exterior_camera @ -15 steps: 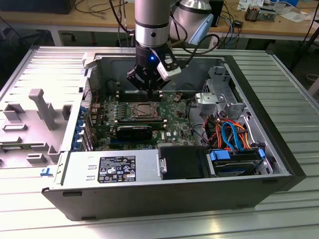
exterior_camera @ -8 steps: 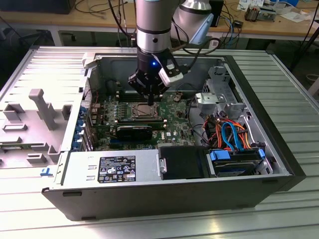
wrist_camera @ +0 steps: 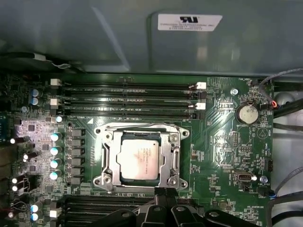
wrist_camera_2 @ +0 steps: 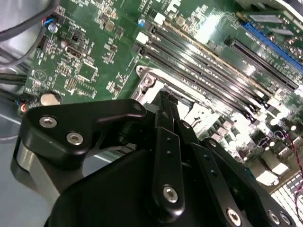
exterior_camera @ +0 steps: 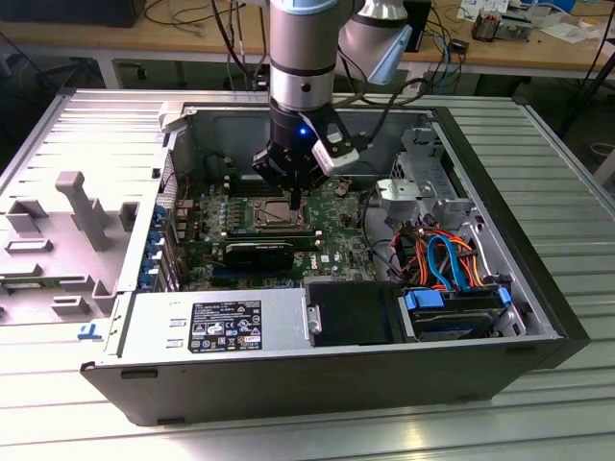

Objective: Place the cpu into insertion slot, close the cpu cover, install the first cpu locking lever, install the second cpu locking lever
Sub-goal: 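Install the second cpu locking lever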

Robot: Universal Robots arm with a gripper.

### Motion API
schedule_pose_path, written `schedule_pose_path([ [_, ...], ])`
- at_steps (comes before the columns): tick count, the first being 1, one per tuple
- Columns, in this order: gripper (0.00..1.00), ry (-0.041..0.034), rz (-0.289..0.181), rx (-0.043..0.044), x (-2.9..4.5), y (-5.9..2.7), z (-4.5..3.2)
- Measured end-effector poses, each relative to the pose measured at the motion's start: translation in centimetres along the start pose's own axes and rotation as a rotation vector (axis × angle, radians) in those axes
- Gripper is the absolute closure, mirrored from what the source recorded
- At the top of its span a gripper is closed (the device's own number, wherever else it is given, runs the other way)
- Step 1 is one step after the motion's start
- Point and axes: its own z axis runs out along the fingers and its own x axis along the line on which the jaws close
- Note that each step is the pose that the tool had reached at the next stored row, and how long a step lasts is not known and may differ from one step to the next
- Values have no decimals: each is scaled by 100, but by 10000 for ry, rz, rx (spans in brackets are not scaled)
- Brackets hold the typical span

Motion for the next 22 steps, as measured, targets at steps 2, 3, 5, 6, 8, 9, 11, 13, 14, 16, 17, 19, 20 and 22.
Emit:
schedule_pose_path([
  [2,89,2,-3,-1,-6,-28,28],
  [3,89,2,-8,0,-8,-54,47],
  [5,89,0,-46,-2,-14,-77,74],
  [6,89,-2,-101,-2,-15,-81,87],
  [8,89,-8,-268,-1,-14,-85,109],
  [9,89,-9,-334,-1,-15,-90,118],
  [11,89,-13,-352,-4,-15,-132,139],
  [13,89,-12,-352,-6,-14,-166,156],
  [14,89,-12,-351,-7,-14,-174,168],
  [16,89,-11,-350,-5,-13,-174,216],
  [17,89,-12,-351,-6,-14,-173,247],
  [19,89,-11,-351,-7,-13,-173,267],
  [20,89,-12,-352,-11,-7,-173,272],
  [22,89,-13,-352,-23,25,-172,274],
])
